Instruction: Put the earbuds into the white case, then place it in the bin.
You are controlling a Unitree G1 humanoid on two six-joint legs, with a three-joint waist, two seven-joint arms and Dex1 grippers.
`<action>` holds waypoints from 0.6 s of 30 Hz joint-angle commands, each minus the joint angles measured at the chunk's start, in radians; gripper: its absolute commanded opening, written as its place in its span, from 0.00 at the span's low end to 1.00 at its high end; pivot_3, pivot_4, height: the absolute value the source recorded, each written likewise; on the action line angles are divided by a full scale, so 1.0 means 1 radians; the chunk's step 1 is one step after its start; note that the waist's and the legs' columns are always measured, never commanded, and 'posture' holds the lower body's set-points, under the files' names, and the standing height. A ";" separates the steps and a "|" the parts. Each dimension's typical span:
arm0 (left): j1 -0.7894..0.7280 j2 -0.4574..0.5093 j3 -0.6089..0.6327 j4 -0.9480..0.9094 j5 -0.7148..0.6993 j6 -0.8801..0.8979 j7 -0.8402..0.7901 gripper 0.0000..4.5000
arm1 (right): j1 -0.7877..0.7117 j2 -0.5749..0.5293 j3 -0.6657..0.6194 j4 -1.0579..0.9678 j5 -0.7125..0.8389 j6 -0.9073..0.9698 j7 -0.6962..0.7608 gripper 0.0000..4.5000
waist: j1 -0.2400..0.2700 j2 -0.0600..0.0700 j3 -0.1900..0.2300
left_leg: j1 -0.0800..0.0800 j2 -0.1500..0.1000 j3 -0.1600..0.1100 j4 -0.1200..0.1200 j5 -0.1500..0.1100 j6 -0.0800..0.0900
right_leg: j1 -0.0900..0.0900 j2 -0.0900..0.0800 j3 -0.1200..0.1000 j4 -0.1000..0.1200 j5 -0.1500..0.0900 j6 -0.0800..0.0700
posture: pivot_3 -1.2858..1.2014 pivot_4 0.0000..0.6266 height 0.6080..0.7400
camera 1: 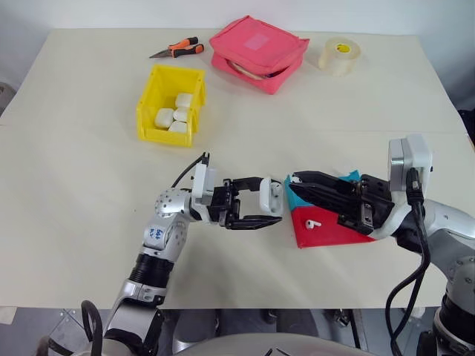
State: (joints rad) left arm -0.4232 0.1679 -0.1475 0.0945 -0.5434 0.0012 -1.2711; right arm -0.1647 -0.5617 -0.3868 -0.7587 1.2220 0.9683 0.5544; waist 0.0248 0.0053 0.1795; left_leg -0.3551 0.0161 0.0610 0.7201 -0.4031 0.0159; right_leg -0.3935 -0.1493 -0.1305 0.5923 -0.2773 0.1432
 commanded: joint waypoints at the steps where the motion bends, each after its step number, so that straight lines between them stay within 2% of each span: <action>1: -0.018 -0.009 0.009 0.002 -0.008 -0.011 -0.007 0.62 | 0.031 0.015 0.010 -0.066 0.140 -0.064 -0.120 0.10 | 0.000 0.000 0.000 | 0.000 0.000 0.000 0.000 0.000 0.000 | 0.000 0.000 0.000 0.000 0.000 0.000 | 0.52 0.24 1.00; 9: -0.032 -0.021 0.011 0.010 -0.003 -0.021 0.001 0.62 | 0.110 0.026 0.131 -0.119 0.146 -0.170 -0.202 0.10 | 0.001 0.000 0.000 | 0.000 0.000 0.000 0.000 0.000 0.000 | 0.000 0.000 0.000 0.000 0.000 0.000 | 0.52 0.24 1.00; 18: -0.018 -0.035 -0.003 -0.033 -0.021 -0.006 -0.011 0.62 | 0.185 0.046 0.249 -0.094 -0.096 -0.314 -0.108 0.10 | 0.001 0.000 0.000 | 0.000 0.000 0.000 -0.001 0.000 0.000 | 0.000 0.000 0.000 -0.001 0.000 0.000 | 0.52 0.24 1.00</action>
State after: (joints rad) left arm -0.4440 0.1409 -0.1401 0.1159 -0.5435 -0.0044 -1.2743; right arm 0.0117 -0.5208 -0.1477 -0.8393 1.1567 0.6943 0.4176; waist 0.0257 0.0053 0.1794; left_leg -0.3550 0.0159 0.0615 0.7194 -0.4031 0.0159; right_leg -0.3935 -0.1492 -0.1302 0.5914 -0.2773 0.1432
